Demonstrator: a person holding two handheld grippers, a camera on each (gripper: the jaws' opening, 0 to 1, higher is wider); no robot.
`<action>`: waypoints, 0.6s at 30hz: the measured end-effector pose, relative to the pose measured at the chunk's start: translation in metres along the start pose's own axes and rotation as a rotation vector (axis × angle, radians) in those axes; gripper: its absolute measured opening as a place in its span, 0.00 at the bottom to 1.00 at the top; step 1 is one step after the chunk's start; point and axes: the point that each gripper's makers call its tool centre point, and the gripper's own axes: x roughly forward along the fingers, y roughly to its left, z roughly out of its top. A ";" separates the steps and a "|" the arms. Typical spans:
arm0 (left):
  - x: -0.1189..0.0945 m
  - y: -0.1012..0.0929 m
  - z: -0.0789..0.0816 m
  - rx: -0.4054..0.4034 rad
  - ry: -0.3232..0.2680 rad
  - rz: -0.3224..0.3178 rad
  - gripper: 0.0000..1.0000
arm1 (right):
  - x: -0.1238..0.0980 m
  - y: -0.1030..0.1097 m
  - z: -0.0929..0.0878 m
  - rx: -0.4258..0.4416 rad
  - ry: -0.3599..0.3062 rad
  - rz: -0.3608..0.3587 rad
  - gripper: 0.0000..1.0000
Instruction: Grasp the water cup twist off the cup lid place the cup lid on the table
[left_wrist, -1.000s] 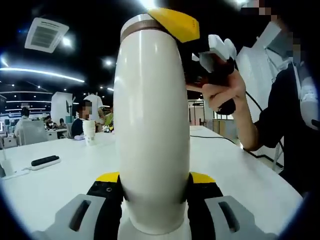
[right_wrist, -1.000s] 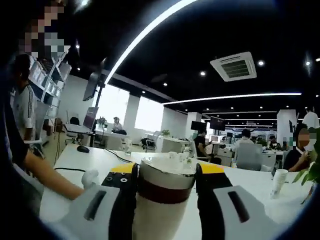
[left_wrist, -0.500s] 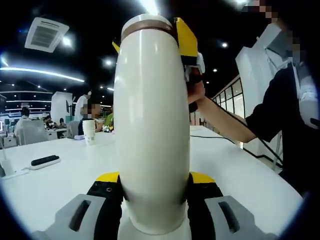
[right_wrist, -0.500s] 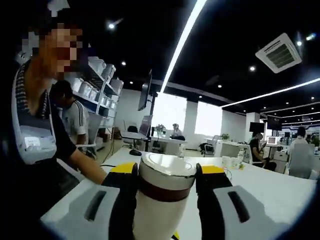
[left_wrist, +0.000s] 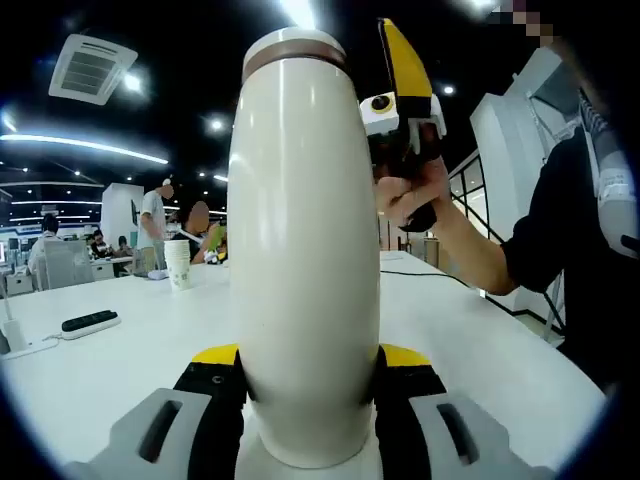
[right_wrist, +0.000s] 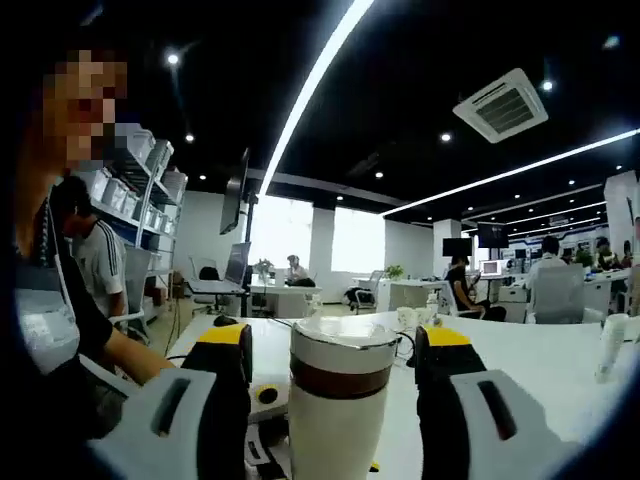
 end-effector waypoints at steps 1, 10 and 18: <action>0.000 0.000 0.000 0.000 0.000 0.000 0.52 | -0.001 0.000 0.002 -0.019 -0.003 -0.038 0.67; 0.000 -0.001 -0.001 0.003 0.004 0.005 0.52 | 0.006 -0.006 -0.004 -0.128 0.019 -0.261 0.59; -0.001 0.001 -0.001 0.007 0.006 0.006 0.52 | 0.016 -0.013 -0.015 -0.068 0.051 -0.217 0.50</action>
